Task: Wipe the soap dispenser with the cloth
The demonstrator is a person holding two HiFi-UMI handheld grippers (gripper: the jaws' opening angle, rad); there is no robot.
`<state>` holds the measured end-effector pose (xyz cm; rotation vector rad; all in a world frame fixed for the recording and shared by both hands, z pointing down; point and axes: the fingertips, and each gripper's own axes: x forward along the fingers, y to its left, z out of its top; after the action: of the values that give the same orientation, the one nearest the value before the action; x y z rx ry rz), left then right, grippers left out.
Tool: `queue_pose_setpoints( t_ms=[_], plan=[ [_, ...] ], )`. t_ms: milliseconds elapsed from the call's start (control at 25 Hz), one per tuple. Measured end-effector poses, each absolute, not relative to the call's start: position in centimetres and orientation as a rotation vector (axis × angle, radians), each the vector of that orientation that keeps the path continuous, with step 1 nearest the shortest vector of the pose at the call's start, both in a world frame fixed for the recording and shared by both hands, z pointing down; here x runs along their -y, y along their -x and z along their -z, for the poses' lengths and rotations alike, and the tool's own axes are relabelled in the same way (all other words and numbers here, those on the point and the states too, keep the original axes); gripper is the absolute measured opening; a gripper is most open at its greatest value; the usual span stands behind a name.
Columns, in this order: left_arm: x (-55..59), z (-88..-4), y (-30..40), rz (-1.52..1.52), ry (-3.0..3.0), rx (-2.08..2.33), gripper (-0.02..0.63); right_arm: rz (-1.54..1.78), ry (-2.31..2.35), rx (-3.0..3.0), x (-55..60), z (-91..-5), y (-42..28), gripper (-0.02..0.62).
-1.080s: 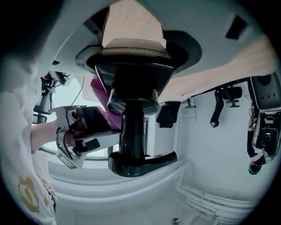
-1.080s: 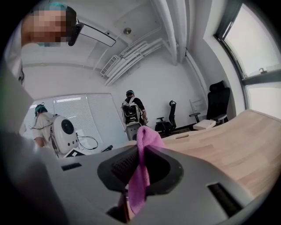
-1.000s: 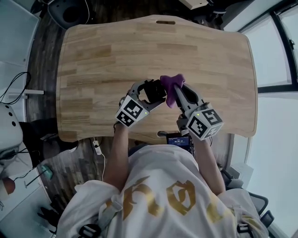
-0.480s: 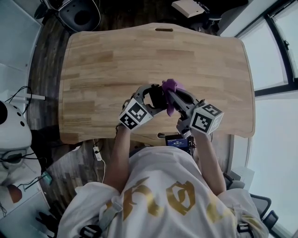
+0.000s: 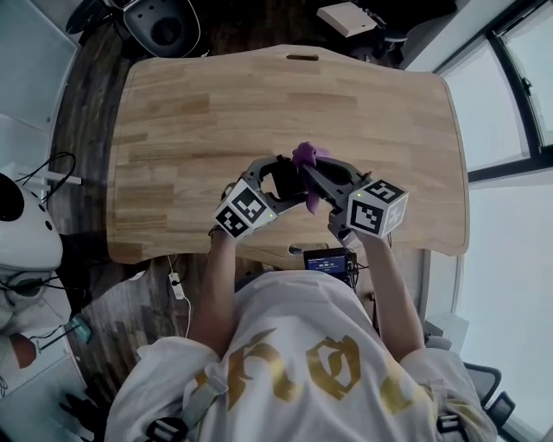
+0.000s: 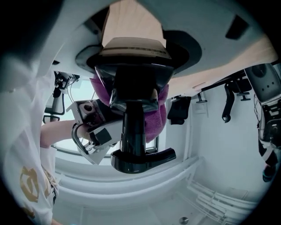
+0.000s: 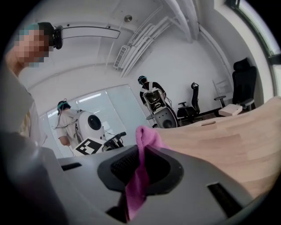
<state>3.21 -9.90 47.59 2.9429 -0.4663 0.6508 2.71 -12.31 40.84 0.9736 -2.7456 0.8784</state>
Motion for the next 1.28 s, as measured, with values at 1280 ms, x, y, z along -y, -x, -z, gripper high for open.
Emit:
queue_pose_setpoints(
  t_ms=[1280],
  plan=[
    [9.1, -47.1, -3.2, -0.551, -2.891, 0.535, 0.357, -1.005, -0.812, 2.777, 8.7, -40.7, -3.9, 0.041]
  ],
)
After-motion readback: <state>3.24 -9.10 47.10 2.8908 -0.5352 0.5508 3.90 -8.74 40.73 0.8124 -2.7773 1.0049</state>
